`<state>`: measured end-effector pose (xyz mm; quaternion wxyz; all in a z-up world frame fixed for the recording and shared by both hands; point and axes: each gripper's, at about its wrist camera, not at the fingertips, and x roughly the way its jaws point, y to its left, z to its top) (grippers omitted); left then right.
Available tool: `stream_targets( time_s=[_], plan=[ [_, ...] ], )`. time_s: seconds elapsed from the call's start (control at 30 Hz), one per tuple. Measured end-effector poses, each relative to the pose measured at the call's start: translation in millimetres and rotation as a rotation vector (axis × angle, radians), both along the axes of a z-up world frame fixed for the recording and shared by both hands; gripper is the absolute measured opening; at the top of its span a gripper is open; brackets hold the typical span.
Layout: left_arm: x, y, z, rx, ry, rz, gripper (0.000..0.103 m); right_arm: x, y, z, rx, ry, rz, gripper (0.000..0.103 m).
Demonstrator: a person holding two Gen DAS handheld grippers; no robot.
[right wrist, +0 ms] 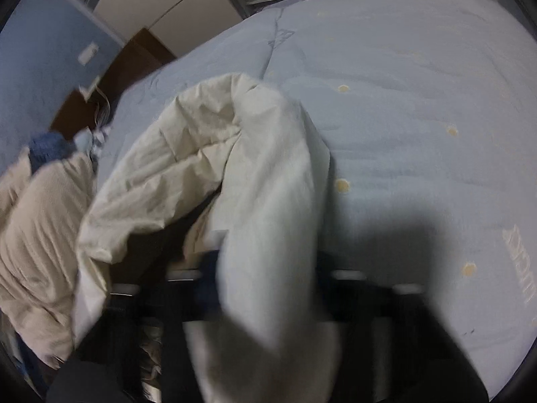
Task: Fold large clothes
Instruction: 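Move the right tool to the white jacket hood, then grasp the hood with the right tool and lift it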
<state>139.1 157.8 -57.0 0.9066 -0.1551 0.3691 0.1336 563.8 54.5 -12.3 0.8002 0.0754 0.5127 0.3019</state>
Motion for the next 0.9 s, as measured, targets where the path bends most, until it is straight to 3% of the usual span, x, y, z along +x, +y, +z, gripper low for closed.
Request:
stream_targets(
  time_s=[0.07, 0.4, 0.63, 0.9],
  plan=[
    [-0.1, -0.1, -0.2, -0.002, -0.001, 0.0, 0.097, -7.2, 1.6, 5.8, -0.016, -0.046, 0.02, 0.013],
    [-1.3, 3.3, -1.2, -0.032, -0.009, 0.0, 0.097, -64.4, -24.2, 69.3, 0.002, -0.177, 0.001, 0.011],
    [-8.5, 2.5, 2.5, -0.038, 0.001, 0.036, 0.096, -153.1, -46.8, 110.6, 0.032, -0.277, 0.004, 0.01],
    [-49.3, -11.2, 27.0, -0.051, 0.034, 0.052, 0.096, -263.5, -88.2, 112.4, 0.075, -0.354, 0.014, 0.01]
  ],
)
